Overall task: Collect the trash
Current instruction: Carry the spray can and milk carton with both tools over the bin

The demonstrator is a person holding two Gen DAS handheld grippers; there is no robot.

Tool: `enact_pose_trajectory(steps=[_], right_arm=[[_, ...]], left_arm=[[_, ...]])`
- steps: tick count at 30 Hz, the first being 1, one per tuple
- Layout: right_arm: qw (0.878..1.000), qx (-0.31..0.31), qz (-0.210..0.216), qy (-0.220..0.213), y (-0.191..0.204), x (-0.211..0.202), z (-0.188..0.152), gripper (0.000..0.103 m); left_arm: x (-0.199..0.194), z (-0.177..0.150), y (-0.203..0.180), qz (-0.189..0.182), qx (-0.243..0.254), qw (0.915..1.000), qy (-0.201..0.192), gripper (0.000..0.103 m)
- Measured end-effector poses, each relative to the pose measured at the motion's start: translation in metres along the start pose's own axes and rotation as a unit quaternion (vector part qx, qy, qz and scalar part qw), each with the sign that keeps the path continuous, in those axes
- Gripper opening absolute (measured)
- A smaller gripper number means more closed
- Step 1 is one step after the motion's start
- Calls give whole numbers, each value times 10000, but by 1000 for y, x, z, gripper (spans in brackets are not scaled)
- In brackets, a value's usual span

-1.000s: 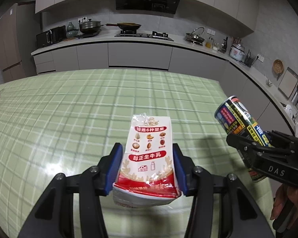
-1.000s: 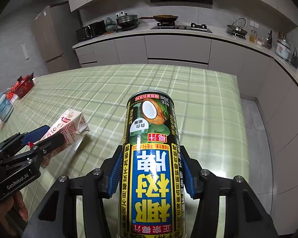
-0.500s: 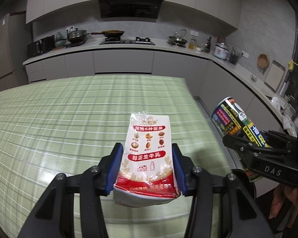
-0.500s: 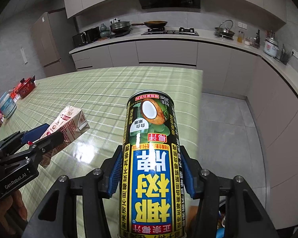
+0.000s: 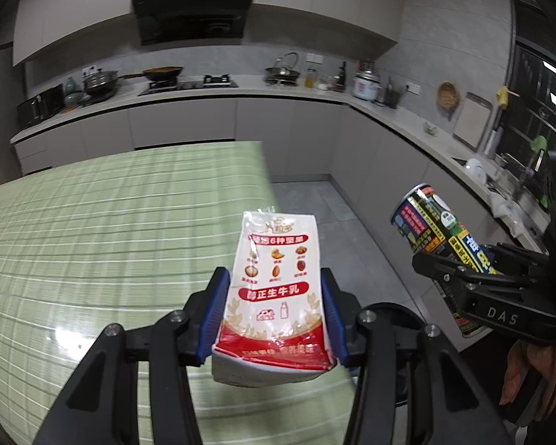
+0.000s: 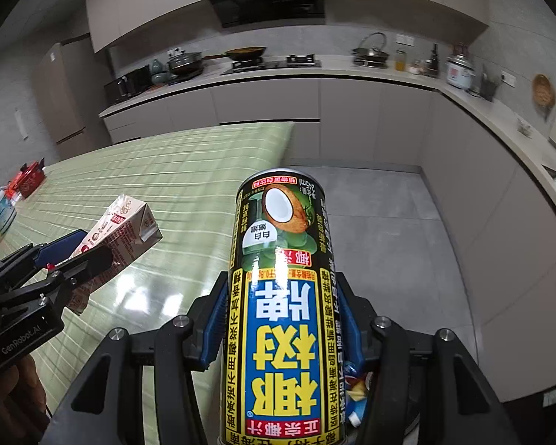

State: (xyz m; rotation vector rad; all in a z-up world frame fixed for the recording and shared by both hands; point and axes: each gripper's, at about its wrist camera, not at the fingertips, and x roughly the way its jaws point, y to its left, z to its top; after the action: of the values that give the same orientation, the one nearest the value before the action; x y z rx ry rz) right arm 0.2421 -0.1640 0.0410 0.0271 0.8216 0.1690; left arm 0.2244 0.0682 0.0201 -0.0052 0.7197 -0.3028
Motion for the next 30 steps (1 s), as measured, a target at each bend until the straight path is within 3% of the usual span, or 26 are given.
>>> enact_pose_trajectory(steps=[17,30], right_arm=[[9987,387,-322,82,-120,-54,-68,55],[9987,271,-80,424,-162,-24,-106,55]], left_arm=[[14,-39,-126,-445,320,9982,249,49],[45,-91,-178,-341,186,9969,686,49]])
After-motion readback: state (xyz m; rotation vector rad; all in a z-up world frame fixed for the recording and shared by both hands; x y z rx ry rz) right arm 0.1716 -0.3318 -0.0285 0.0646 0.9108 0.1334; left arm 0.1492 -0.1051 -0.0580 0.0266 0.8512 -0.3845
